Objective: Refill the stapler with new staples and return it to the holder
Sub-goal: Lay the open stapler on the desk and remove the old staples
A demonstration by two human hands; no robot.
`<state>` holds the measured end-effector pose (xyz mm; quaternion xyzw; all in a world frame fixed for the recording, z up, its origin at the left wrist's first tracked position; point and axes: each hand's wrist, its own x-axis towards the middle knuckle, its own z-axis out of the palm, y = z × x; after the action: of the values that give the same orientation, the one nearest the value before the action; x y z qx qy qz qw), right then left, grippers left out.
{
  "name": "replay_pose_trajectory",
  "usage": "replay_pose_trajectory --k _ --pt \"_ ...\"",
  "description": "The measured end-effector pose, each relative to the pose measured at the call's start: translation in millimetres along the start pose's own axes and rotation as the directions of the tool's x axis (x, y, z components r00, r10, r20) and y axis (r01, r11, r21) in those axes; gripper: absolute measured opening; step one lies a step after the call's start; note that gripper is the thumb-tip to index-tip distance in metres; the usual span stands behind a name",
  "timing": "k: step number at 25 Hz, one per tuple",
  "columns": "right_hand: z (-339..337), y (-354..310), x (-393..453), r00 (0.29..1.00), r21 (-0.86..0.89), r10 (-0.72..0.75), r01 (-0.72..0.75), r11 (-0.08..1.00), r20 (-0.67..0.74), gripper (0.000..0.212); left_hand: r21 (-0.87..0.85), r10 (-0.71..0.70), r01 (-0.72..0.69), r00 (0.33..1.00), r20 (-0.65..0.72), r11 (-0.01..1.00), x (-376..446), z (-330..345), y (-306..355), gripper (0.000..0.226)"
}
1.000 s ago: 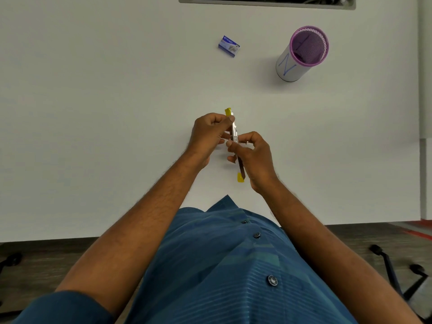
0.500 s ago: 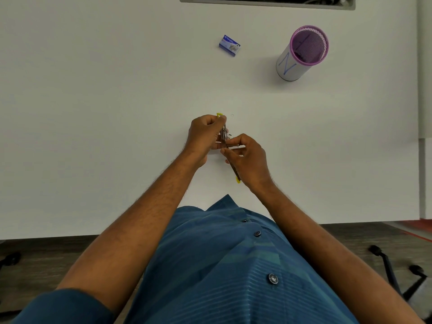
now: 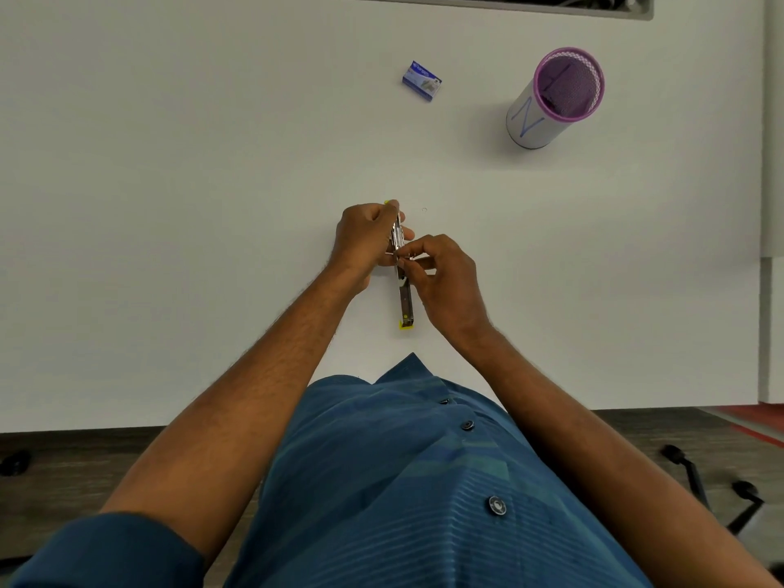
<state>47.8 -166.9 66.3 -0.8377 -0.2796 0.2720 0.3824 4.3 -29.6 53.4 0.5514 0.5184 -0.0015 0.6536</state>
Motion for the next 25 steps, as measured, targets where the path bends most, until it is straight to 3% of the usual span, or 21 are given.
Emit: replay_pose_trajectory --k 9,15,20,25 --pt "10 -13 37 0.993 -0.172 -0.084 0.097 0.98 0.082 0.017 -0.114 0.004 -0.003 1.0 0.013 0.994 20 -23 16 0.028" --pt "22 -23 61 0.99 -0.212 -0.096 0.116 0.97 0.101 0.019 0.282 0.286 -0.226 0.939 -0.191 0.932 38 -41 13 0.031" --pt "30 -27 74 0.989 -0.238 -0.099 0.122 0.964 0.106 0.021 0.452 0.501 -0.398 0.855 -0.131 0.798 42 -45 -3 0.03" --pt "33 -26 81 0.986 -0.243 -0.115 0.142 0.959 0.122 0.019 0.659 0.588 -0.451 0.809 0.017 0.602 44 -53 -25 0.059"
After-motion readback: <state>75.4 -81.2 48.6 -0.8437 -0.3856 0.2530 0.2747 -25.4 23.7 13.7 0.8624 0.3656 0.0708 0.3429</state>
